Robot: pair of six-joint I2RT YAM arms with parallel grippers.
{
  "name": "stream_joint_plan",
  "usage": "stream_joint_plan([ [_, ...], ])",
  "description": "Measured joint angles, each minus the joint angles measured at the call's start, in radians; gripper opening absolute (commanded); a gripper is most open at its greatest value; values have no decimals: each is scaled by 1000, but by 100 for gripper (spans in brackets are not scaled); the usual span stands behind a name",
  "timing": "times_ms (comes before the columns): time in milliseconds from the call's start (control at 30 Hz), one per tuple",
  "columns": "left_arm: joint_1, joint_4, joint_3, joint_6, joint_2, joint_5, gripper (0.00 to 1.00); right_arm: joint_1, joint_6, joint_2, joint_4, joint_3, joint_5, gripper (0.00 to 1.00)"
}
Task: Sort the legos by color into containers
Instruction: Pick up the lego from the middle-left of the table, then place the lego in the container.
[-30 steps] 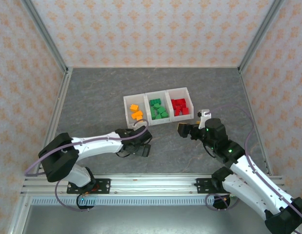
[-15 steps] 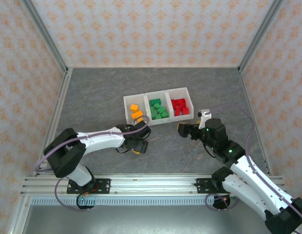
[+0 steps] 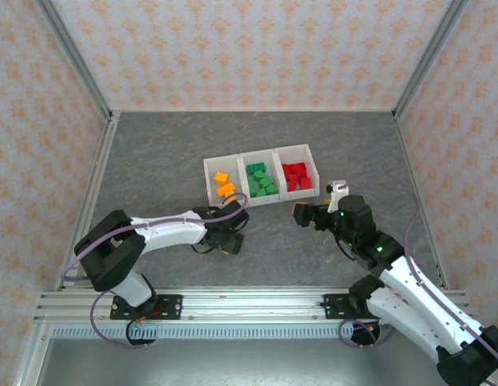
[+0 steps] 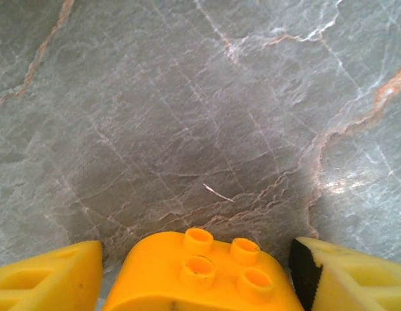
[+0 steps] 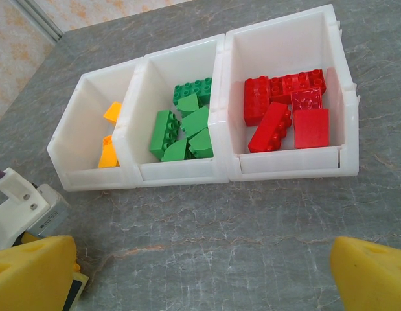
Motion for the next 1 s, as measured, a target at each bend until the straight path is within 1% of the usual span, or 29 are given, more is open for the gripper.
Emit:
stream_joint_plan([
  [100, 0, 3, 0, 5, 0, 6, 63, 0, 0, 0, 0, 0, 2, 100],
  [133, 0, 4, 1, 5, 0, 7, 59, 0, 0, 0, 0, 0, 2, 100],
  [233, 0, 3, 4, 4, 0, 11, 54, 0, 0, 0, 0, 0, 2, 100],
  [333, 0, 1, 7, 4, 0, 11, 46, 0, 0, 0, 0, 0, 2, 100],
  [433, 0, -4, 11, -3, 0, 6, 40, 0, 0, 0, 0, 0, 2, 100],
  [567, 2, -24, 35, -19, -20, -24, 39, 0, 0, 0, 0, 0, 2, 100],
  [700, 18, -55, 96, -51, -98, -74, 37, 0, 0, 0, 0, 0, 2, 100],
  [867, 89, -58, 189, -71, -195, -139, 38, 0, 0, 0, 0, 0, 2, 100],
  [1000, 157, -61, 269, -80, -205, -204, 39, 0, 0, -5, 0, 0, 2, 99],
])
